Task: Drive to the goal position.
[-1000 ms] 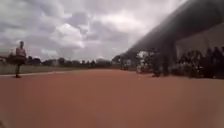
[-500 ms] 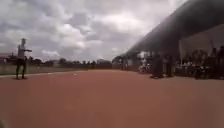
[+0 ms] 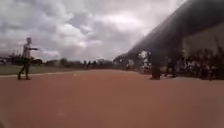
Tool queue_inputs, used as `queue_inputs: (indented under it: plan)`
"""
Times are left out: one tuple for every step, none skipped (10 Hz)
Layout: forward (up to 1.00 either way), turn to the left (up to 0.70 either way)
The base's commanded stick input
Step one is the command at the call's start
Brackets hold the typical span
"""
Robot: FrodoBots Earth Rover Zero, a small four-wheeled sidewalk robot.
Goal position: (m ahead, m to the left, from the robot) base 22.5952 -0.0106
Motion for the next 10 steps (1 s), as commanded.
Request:
queue_inputs:
  plan:
    - [0.70, 0.00]
    - [0.70, 0.00]
    - [0.70, 0.00]
    - [0.70, 0.00]
    - [0.70, 0.00]
    - [0.70, 0.00]
    - [0.70, 0.00]
    - [0.70, 0.00]
    - [0.70, 0.00]
    - [0.70, 0.00]
